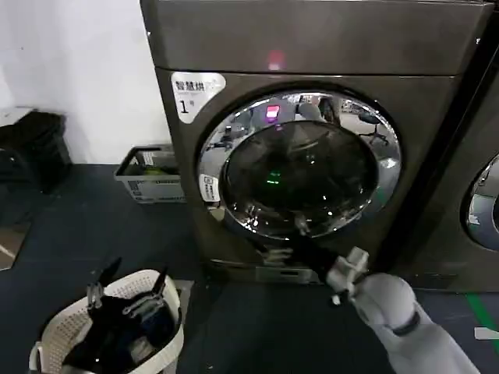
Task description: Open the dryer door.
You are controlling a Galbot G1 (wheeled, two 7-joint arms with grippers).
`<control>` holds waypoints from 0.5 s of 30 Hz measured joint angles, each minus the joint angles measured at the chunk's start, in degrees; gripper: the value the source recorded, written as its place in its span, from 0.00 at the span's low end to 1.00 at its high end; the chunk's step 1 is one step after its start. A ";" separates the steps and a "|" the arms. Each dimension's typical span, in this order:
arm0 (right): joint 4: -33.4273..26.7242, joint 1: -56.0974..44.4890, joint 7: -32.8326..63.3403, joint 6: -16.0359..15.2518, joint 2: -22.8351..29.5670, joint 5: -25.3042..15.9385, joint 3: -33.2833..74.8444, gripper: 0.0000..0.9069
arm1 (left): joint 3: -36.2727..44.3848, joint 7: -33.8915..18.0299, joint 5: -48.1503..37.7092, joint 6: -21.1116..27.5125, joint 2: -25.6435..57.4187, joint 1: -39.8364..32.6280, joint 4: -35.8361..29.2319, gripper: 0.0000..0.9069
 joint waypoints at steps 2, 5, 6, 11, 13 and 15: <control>-1.65 2.03 -0.62 -0.43 0.68 0.07 -1.36 1.00 | 0.01 0.39 -0.27 0.34 0.01 -0.04 -0.05 1.00; -3.75 4.42 -1.27 -0.25 1.54 0.10 -2.74 1.00 | -0.06 0.51 -0.54 0.50 0.18 -0.33 -0.09 1.00; -4.38 5.12 -1.80 0.12 1.79 0.09 -3.09 1.00 | -0.09 0.52 -0.70 0.67 0.32 -0.37 -0.08 1.00; -7.73 8.01 -3.22 0.99 2.91 0.12 -4.41 1.00 | -0.17 0.44 -1.20 0.91 0.87 -0.79 0.06 1.00; -8.84 8.82 -3.11 0.92 3.25 0.13 -4.79 1.00 | -0.17 0.52 -1.36 1.03 1.14 -0.98 0.21 1.00; -9.63 9.42 -3.13 0.41 3.57 0.22 -5.15 1.00 | -0.17 0.60 -1.65 1.23 1.30 -1.17 0.26 1.00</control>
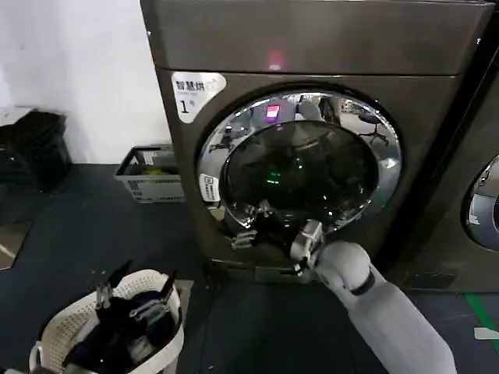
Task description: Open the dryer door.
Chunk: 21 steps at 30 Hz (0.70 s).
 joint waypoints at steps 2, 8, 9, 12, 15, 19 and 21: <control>-0.62 0.44 -0.02 -0.59 0.31 -0.07 -0.28 1.00 | 0.01 0.03 -0.09 0.13 0.06 -0.18 0.07 1.00; -2.73 1.48 -0.44 -0.48 1.96 -1.38 -0.93 1.00 | 0.01 0.04 -1.00 0.71 0.71 -0.52 0.40 1.00; -3.05 1.68 -0.47 -0.40 2.17 -1.57 -1.10 1.00 | 0.02 0.08 -1.08 0.80 0.81 -0.54 0.40 1.00; -4.06 2.39 -0.44 0.04 2.95 -1.80 -1.48 1.00 | 0.05 0.42 -0.97 0.85 1.00 -0.74 0.36 1.00; -4.97 3.36 -0.21 0.24 3.66 -1.83 -1.92 1.00 | 0.04 0.43 -1.03 1.16 1.25 -0.85 0.39 1.00; -6.16 4.48 0.28 0.54 4.33 -1.81 -2.74 1.00 | 0.04 0.44 -1.08 1.15 1.37 -0.88 0.50 1.00; -6.75 5.07 0.49 0.70 4.65 -1.78 -3.16 1.00 | 0.04 0.48 -1.07 1.11 1.32 -0.96 0.51 1.00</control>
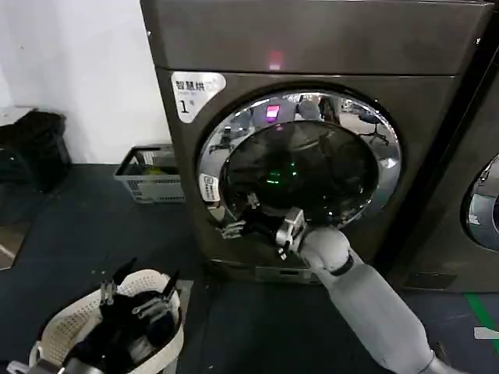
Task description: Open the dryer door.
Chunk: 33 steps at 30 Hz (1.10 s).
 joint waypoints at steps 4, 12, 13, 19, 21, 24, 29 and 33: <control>-0.81 0.97 -0.03 0.09 0.76 0.08 -0.81 1.00 | 0.02 0.13 0.05 -0.09 -0.24 -0.03 -0.06 1.00; -2.84 2.74 -2.11 0.55 2.36 1.51 -1.53 1.00 | -0.32 0.12 -0.46 -0.19 -0.33 -0.01 -0.10 1.00; -2.99 2.84 -2.57 0.71 2.42 1.58 -1.51 1.00 | -0.36 -0.05 -0.89 0.22 -0.34 0.00 -0.10 1.00; -2.93 2.57 -6.64 1.52 1.83 3.79 -1.20 1.00 | -1.06 -0.22 -3.00 4.68 -0.29 -0.67 -0.19 1.00; -2.49 2.14 -8.05 2.25 1.30 5.28 -1.27 1.00 | -1.33 -1.38 -4.22 7.08 -0.21 -1.13 -0.16 1.00; -1.78 1.63 -10.08 2.84 0.45 6.18 -1.38 1.00 | -1.43 -1.60 -4.19 7.01 0.13 -1.87 0.37 1.00; -0.09 0.43 -12.92 2.68 -1.62 6.76 -0.87 1.00 | -1.59 -1.21 -3.65 6.64 1.47 -3.62 1.43 1.00; 2.00 -1.15 -15.10 2.25 -3.63 7.41 -0.27 1.00 | -2.25 -1.19 -5.38 5.61 3.15 -5.46 2.99 1.00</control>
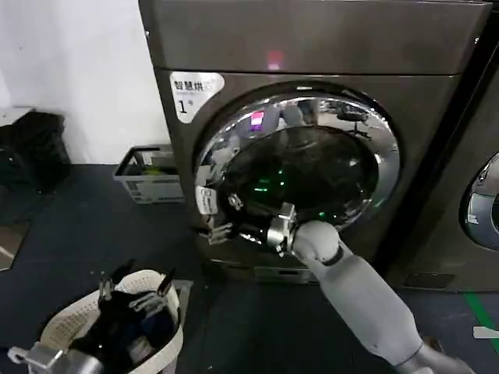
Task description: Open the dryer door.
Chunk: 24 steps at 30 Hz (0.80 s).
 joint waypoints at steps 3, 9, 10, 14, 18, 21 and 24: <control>2.07 -1.47 -2.00 -0.60 -1.76 1.50 0.72 1.00 | -0.55 -0.15 -2.82 -0.79 2.05 -1.57 1.86 1.00; 5.38 -4.48 -7.46 -1.00 -4.70 3.96 2.62 1.00 | -0.38 -0.35 -7.72 -4.69 7.04 -5.65 6.78 1.00; 5.80 -4.98 -8.59 -0.77 -5.16 3.99 3.02 1.00 | -0.21 -0.43 -8.86 -5.44 7.88 -6.37 7.67 1.00; 7.53 -7.45 -11.90 0.86 -6.97 4.00 4.73 1.00 | 0.54 -0.45 -12.55 -7.46 10.76 -9.03 10.37 1.00; 9.15 -9.70 -12.68 0.92 -8.56 4.81 5.73 1.00 | 1.63 -0.09 -15.94 -7.22 13.55 -11.89 12.78 1.00; 10.52 -11.42 -14.38 1.34 -9.84 4.77 6.48 1.00 | 2.48 0.32 -19.30 -5.63 15.80 -14.22 14.16 1.00; 11.76 -13.12 -15.01 2.16 -10.92 4.80 7.60 1.00 | 3.53 0.79 -22.25 -5.19 18.61 -17.17 15.57 1.00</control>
